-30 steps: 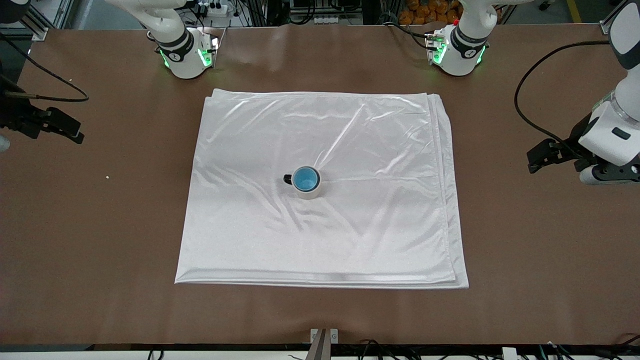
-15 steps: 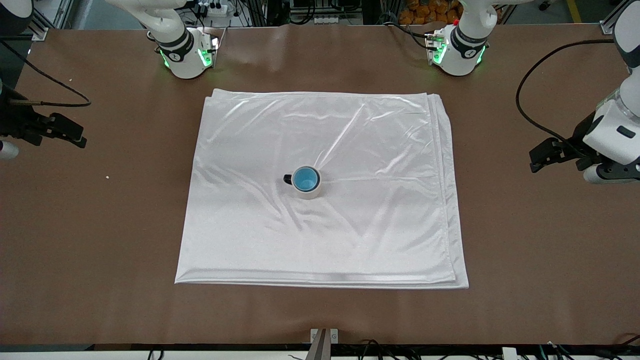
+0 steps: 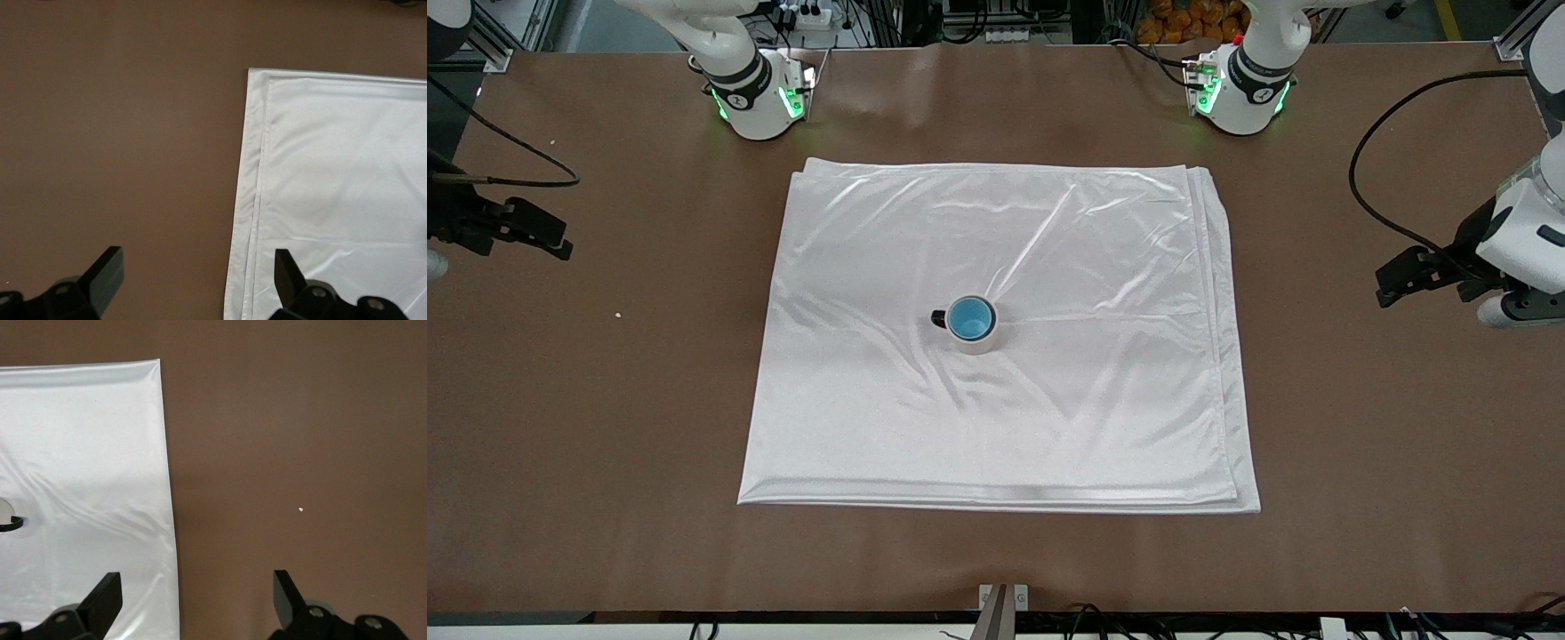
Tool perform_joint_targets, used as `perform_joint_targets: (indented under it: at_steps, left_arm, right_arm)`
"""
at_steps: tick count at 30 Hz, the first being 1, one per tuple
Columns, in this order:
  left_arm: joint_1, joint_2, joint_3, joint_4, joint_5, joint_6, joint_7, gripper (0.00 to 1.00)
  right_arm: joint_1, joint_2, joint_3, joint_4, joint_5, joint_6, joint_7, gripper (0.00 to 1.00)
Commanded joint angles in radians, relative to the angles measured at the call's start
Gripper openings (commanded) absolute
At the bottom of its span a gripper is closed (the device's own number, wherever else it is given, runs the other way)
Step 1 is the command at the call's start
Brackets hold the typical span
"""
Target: Place blue cup into white mug on cloth
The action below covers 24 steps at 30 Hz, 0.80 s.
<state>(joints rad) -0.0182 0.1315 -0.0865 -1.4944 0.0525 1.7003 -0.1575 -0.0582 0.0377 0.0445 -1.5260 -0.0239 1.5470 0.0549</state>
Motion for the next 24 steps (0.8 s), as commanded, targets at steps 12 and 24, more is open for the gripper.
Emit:
perform_joint_targets:
  at_steps: [12,24]
  left_arm:
    - [0.011,-0.02,-0.002,-0.012,-0.023,-0.013,-0.011,1.0]
    - [0.011,-0.016,-0.002,-0.01,-0.023,-0.013,-0.013,1.0]
  right_arm:
    - [-0.009,-0.002,0.017,0.02,0.005,-0.024,-0.001,1.0]
    - [-0.006,-0.007,0.02,0.018,0.016,-0.022,0.003,1.0]
